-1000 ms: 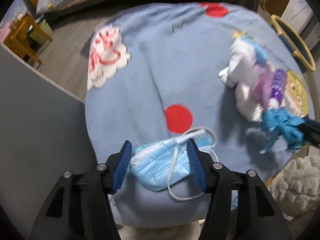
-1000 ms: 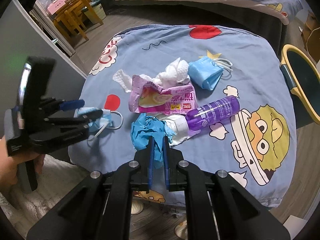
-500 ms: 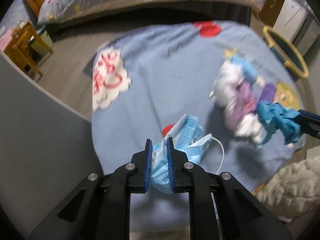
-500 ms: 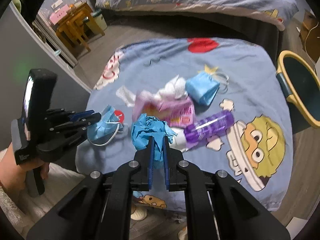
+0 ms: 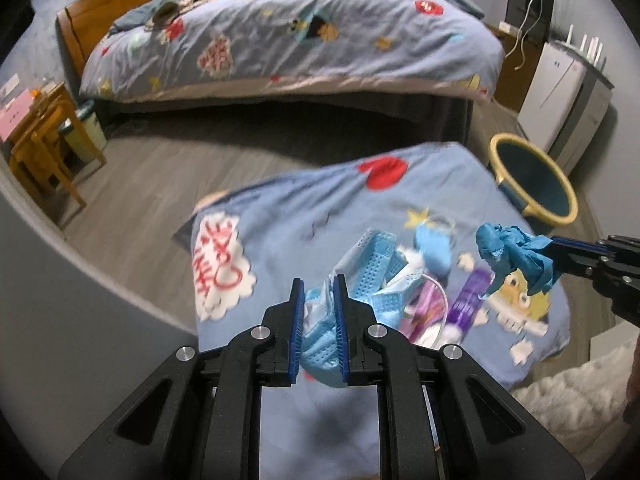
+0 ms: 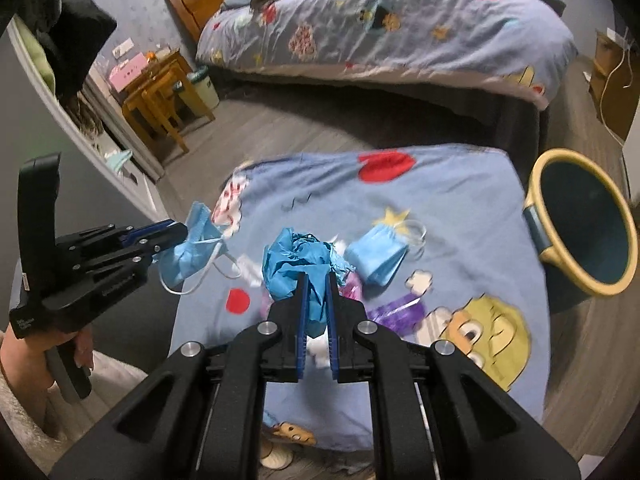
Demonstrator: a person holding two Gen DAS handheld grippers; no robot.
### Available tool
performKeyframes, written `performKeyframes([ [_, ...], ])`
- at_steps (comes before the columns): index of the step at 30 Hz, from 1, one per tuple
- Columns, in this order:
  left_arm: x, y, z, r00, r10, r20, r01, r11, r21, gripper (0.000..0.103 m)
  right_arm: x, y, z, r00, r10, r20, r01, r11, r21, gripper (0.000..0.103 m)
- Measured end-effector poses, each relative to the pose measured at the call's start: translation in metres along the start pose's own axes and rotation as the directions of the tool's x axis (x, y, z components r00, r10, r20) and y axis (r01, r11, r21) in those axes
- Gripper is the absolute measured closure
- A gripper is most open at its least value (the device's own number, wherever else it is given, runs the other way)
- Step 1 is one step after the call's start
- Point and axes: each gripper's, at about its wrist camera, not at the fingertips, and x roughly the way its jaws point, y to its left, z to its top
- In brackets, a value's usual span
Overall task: Collect trash
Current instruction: 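Carry blue glove over the bin with right tool while left tool carries mask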
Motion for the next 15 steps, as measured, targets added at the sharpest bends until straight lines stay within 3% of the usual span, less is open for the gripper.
performKeyframes([
  [9,-0.006,-0.053,0.048,0.996,-0.075,0.045,0.07,0.992,0.104,0.088,-0.029,-0.046,0.032,0.993,-0.089,0.076,0.09,0.996,0.001,0.095],
  [15,0.005,-0.087,0.077,0.992,-0.119,0.053,0.108,0.98,0.167,0.088,-0.034,-0.092,0.041,0.985,-0.153,0.082,0.151,0.988,0.033,0.095],
])
